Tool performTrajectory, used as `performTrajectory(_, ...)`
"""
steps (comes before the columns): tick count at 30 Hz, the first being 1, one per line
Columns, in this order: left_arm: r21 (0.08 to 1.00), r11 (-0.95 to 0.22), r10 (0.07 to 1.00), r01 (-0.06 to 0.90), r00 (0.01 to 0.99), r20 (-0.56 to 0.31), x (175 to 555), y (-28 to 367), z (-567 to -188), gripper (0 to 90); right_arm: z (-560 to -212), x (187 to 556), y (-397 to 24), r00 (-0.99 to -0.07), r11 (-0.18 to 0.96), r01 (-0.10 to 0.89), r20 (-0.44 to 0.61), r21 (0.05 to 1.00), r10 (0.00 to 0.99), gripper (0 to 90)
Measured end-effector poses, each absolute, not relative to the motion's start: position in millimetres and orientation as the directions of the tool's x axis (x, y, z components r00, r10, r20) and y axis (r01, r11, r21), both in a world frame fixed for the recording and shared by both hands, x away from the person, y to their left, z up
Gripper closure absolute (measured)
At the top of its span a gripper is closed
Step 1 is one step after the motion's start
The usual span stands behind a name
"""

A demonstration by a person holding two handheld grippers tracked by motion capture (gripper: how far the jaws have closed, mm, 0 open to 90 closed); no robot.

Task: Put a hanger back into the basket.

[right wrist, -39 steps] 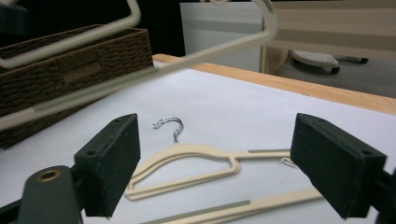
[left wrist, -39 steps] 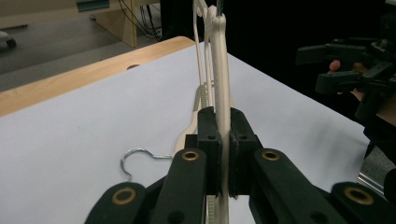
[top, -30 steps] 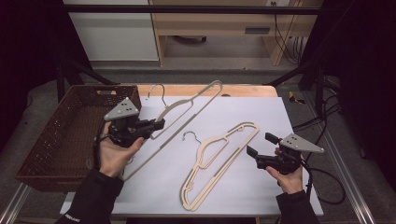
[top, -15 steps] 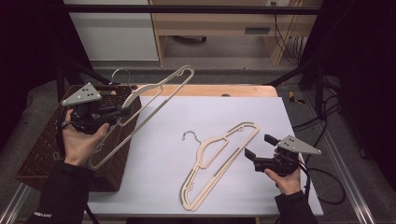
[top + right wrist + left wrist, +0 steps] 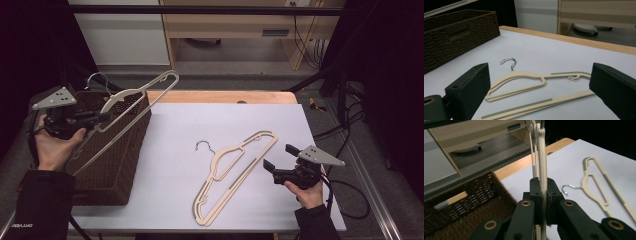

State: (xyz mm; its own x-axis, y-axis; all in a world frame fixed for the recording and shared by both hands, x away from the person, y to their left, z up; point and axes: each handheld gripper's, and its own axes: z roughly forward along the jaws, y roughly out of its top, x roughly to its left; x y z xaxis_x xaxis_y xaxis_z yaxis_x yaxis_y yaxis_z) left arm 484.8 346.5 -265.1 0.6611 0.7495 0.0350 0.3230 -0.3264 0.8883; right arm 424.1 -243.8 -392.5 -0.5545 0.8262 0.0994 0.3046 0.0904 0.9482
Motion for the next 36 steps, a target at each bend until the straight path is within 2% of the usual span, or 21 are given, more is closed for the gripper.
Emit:
performTrajectory(11, 0.873, -0.317, 0.801, 0.370, 0.598, 0.037, 490, 403, -282, 86.0, -393, 425, -244, -0.553, 0.095, 0.311, 0.098, 0.946, 0.828, 3.4)
performTrajectory(19, 0.853, -0.326, 0.800, 0.407, 0.600, 0.020, 491, 431, -295, 86.0, -393, 425, -244, -0.555, 0.101, 0.310, 0.094, 0.945, 0.826, 3.2)
performTrajectory(26, 0.838, -0.327, 0.801, 0.436, 0.598, 0.001, 491, 442, -310, 86.0, -393, 425, -243, -0.561, 0.106, 0.313, 0.093, 0.944, 0.823, 3.1)
performTrajectory(36, 0.786, -0.324, 0.824, 0.526, 0.565, -0.038, 503, 436, -348, 86.1, -394, 425, -241, -0.562, 0.108, 0.317, 0.095, 0.942, 0.822, 3.0)
